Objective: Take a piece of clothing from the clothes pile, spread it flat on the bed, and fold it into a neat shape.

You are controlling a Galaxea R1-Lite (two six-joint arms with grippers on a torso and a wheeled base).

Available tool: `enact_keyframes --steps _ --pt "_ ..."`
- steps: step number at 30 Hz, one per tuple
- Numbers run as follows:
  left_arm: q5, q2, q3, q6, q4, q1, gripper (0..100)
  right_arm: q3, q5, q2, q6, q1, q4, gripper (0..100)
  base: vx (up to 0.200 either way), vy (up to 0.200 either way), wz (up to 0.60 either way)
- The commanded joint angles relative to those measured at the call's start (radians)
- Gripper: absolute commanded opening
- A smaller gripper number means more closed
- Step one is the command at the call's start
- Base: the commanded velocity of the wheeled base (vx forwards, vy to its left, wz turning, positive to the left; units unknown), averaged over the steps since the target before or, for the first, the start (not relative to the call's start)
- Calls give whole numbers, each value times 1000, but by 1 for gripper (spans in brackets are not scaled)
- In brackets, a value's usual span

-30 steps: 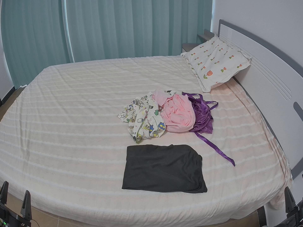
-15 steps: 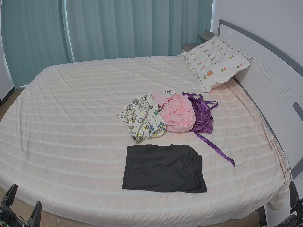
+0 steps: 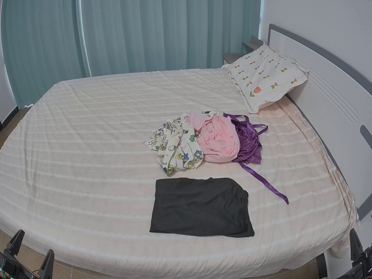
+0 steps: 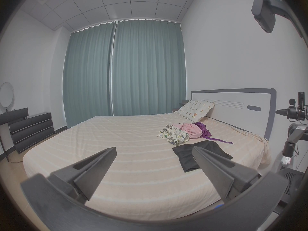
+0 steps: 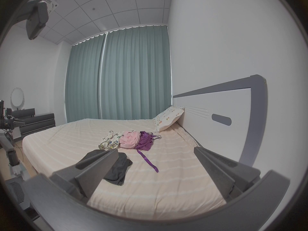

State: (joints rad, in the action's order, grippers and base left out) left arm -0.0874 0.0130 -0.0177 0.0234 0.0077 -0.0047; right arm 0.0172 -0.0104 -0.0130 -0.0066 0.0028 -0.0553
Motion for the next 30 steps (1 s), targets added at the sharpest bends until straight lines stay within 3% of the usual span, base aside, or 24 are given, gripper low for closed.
enact_keyframes --steps 1,12,24,30 --pt "2 -5 16 -3 0 0 100 -14 3 11 -4 0 -3 100 0 0 0" --pt "5 -5 16 -5 0 0 100 -3 4 10 -13 -3 38 100 0 0 0" --pt "5 -5 16 -7 0 0 100 -17 101 10 -70 -3 -15 100 0 0 0" --pt "5 -5 16 -7 0 0 100 -17 113 10 -75 -3 -17 100 0 0 0"
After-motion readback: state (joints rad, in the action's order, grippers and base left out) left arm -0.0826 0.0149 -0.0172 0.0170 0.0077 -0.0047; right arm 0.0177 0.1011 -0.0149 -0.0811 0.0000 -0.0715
